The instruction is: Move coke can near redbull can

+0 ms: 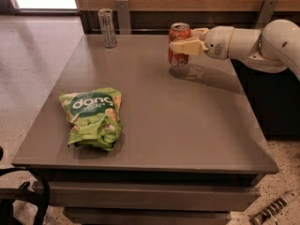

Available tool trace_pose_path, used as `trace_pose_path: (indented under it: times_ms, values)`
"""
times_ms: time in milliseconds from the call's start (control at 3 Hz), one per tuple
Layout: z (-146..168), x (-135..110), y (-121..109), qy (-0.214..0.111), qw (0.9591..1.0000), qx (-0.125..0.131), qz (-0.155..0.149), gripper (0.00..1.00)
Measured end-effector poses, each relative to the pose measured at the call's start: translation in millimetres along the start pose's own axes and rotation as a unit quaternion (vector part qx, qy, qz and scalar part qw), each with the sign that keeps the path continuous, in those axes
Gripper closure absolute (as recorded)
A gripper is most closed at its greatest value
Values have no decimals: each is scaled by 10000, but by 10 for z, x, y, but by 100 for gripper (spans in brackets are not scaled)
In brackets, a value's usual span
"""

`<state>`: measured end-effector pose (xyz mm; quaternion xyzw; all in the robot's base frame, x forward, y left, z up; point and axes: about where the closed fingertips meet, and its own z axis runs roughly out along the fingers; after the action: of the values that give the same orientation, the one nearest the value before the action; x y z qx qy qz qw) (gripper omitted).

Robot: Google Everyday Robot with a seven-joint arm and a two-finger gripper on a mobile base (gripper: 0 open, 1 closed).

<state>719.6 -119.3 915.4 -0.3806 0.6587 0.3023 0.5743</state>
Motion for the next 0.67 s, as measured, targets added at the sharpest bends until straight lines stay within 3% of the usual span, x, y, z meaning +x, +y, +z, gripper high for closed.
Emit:
trace_pose_path:
  times_ms: [333, 667]
  values:
    - [283, -139, -283, 74, 9999, 112, -80, 100]
    - [638, -242, -387, 10, 9998, 183, -117, 100]
